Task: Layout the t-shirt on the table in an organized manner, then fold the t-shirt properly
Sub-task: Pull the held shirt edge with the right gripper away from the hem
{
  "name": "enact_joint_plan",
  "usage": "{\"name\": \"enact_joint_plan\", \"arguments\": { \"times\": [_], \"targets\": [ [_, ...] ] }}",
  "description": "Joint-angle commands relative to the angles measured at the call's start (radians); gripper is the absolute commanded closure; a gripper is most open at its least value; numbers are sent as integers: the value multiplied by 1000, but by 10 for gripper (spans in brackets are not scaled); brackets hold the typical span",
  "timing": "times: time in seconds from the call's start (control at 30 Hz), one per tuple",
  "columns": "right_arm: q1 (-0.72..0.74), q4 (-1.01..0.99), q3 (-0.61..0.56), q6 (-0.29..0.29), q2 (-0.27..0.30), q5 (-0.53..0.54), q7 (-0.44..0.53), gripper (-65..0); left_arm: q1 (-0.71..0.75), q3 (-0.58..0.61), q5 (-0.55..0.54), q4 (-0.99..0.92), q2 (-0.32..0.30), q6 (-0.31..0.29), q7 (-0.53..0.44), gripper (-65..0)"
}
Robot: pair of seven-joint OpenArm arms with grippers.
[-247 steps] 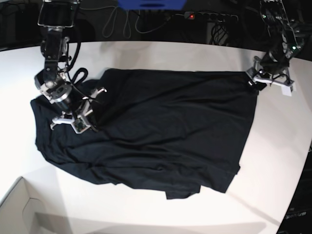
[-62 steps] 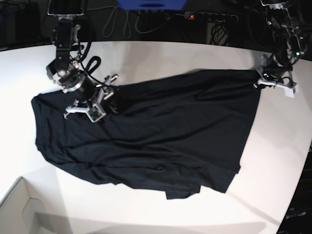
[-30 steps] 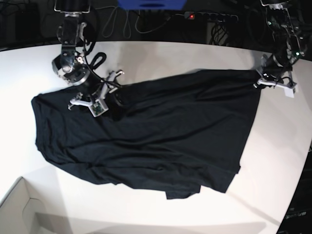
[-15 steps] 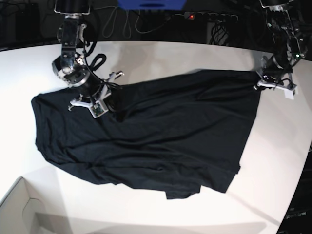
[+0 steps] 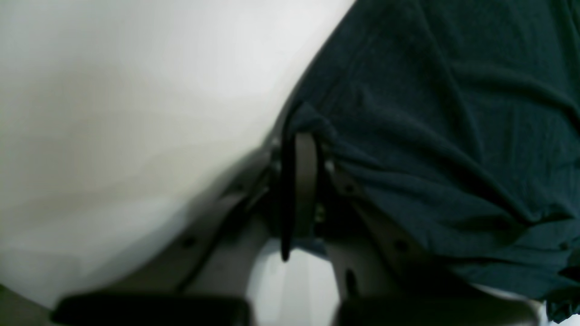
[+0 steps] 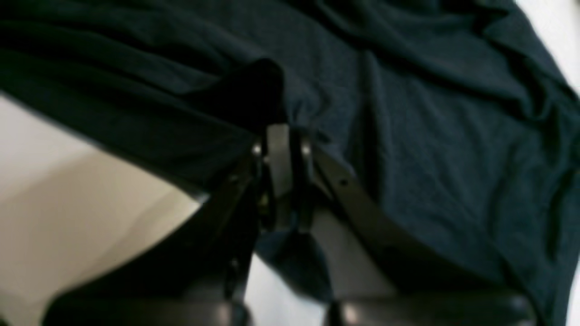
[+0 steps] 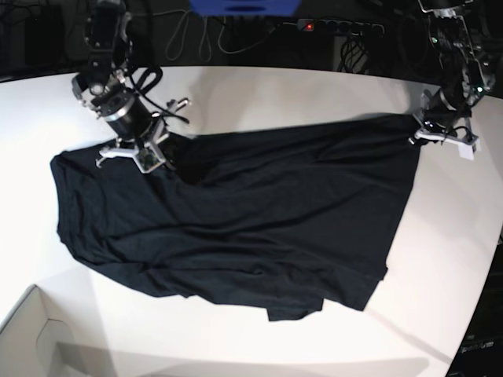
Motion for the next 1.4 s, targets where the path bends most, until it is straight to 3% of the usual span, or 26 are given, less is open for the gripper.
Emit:
{"name": "enact_joint_plan", "arguments": {
  "times": [0.0,0.47,0.8,0.93,1.2,1.37],
  "targets": [
    [-20,38,2,-1,0,17,24,0,-3,-3,-2,14,-11,7,1,0],
    [-284,158,22,-1,1,21,31,0,6,-4,-2,18,-16,7,1,0],
    [-357,156,75,-1,11,23,34,0,52,-4,-4,86,-19,7,1,0],
    [-400,154,71,-1,9,21,100,0,71,-4,-4,117,-19,7,1,0],
    [-454,151,71,-1,6,21,143,0,111,-103,-2,127,-17,6,2,0],
    [-465,141,68,-1,4,20,143,0,117,-104,-2,127,-16,6,62,0]
  ]
}}
